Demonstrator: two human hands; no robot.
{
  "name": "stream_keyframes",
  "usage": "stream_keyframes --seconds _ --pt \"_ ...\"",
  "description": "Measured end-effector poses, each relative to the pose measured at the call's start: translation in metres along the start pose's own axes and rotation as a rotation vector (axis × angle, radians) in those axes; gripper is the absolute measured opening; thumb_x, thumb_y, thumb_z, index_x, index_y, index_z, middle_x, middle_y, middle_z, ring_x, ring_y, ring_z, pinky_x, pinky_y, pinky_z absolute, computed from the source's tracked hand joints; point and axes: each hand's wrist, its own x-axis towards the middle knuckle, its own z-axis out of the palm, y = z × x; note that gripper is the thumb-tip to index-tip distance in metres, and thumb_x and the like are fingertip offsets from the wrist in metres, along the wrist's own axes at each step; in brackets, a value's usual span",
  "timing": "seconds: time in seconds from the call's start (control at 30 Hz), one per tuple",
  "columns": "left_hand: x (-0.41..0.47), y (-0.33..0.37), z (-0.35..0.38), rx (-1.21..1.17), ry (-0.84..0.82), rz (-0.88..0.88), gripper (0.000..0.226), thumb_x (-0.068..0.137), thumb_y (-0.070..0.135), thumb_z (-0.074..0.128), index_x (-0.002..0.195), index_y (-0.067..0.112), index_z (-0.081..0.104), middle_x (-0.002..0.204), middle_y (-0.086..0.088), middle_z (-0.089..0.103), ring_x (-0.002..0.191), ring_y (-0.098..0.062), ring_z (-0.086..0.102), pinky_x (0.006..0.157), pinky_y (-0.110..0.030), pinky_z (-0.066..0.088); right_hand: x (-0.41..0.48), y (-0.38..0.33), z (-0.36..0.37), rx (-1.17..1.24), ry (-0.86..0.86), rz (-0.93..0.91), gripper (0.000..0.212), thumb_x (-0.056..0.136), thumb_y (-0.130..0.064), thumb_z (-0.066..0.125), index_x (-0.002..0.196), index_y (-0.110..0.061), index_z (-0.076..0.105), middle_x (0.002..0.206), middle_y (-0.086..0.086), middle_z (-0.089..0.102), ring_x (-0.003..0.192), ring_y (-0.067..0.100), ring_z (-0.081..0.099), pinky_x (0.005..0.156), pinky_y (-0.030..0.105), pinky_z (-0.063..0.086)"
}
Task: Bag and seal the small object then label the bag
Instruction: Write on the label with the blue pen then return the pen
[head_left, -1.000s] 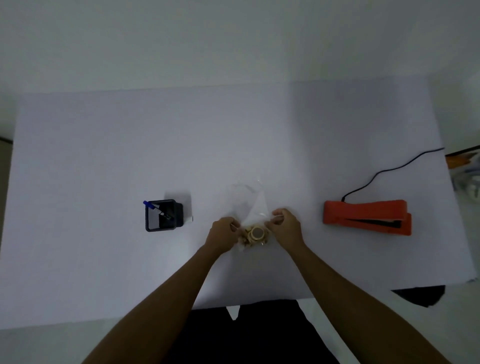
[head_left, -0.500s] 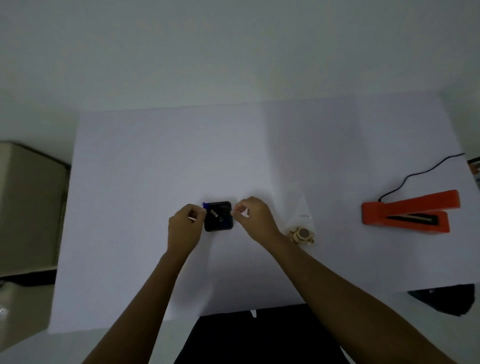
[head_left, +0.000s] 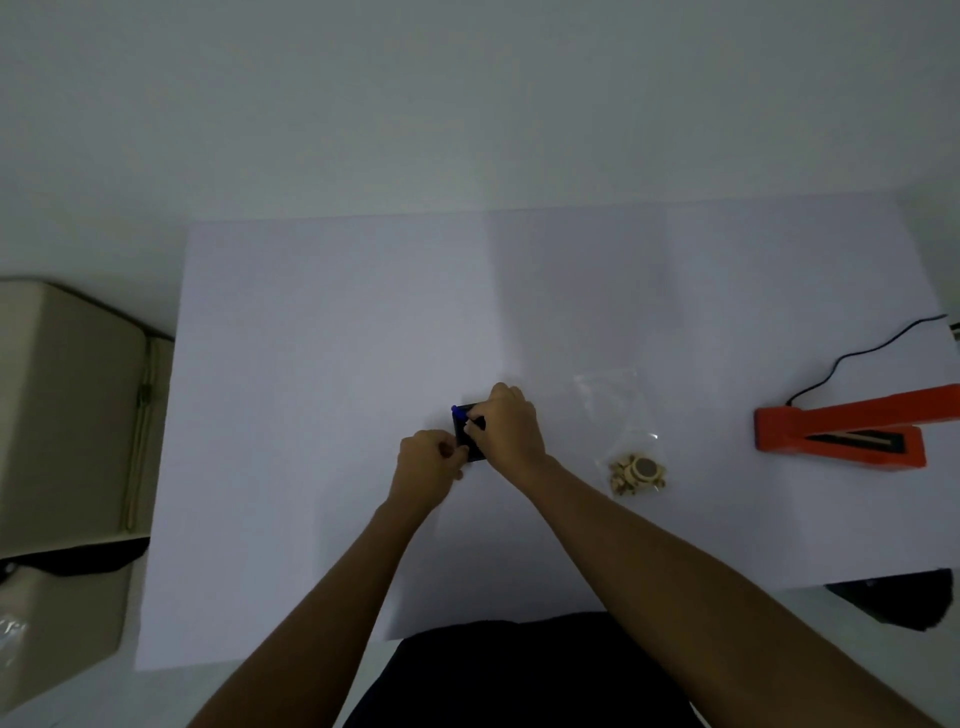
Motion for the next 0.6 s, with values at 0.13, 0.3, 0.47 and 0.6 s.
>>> stream_keyframes --seconds 0.13,0.3,0.47,0.6 --pt "0.007 0.004 -0.009 0.018 0.041 -0.003 0.012 0.087 0.009 0.064 0.080 0.003 0.071 0.063 -0.006 0.072 0.052 -0.010 0.066 0.057 -0.016 0.054 -0.003 0.008 -0.010 0.325 -0.008 0.018 0.014 0.087 -0.022 0.069 0.092 -0.010 0.071 0.091 0.002 0.056 0.086 0.018 0.052 0.072 0.029 0.044" --pt "0.014 0.001 -0.030 0.024 0.089 0.008 0.012 0.089 0.010 0.064 0.080 0.005 0.070 0.062 -0.003 0.071 0.054 -0.009 0.067 0.059 -0.019 0.054 -0.019 0.010 -0.059 0.998 0.071 0.246 0.014 0.094 -0.014 0.063 0.102 -0.003 0.066 0.093 0.006 0.072 0.085 0.009 0.068 0.078 0.018 0.050" --pt "0.019 -0.012 -0.049 0.034 0.138 0.000 0.015 0.089 0.009 0.063 0.077 0.004 0.071 0.059 -0.003 0.070 0.051 -0.006 0.065 0.057 -0.017 0.051 -0.039 0.029 -0.084 1.184 0.124 0.356 0.043 0.098 -0.011 0.057 0.136 -0.023 0.040 0.094 0.012 0.076 0.076 0.016 0.070 0.069 0.024 0.051" --pt "0.021 -0.018 -0.045 0.040 0.145 -0.050 0.015 0.090 0.010 0.062 0.083 0.001 0.072 0.060 -0.005 0.071 0.053 -0.009 0.066 0.060 -0.024 0.055 -0.049 0.042 -0.077 1.356 0.078 0.451 0.025 0.103 -0.009 0.043 0.120 -0.013 0.061 0.092 0.012 0.074 0.076 0.023 0.066 0.075 0.039 0.049"
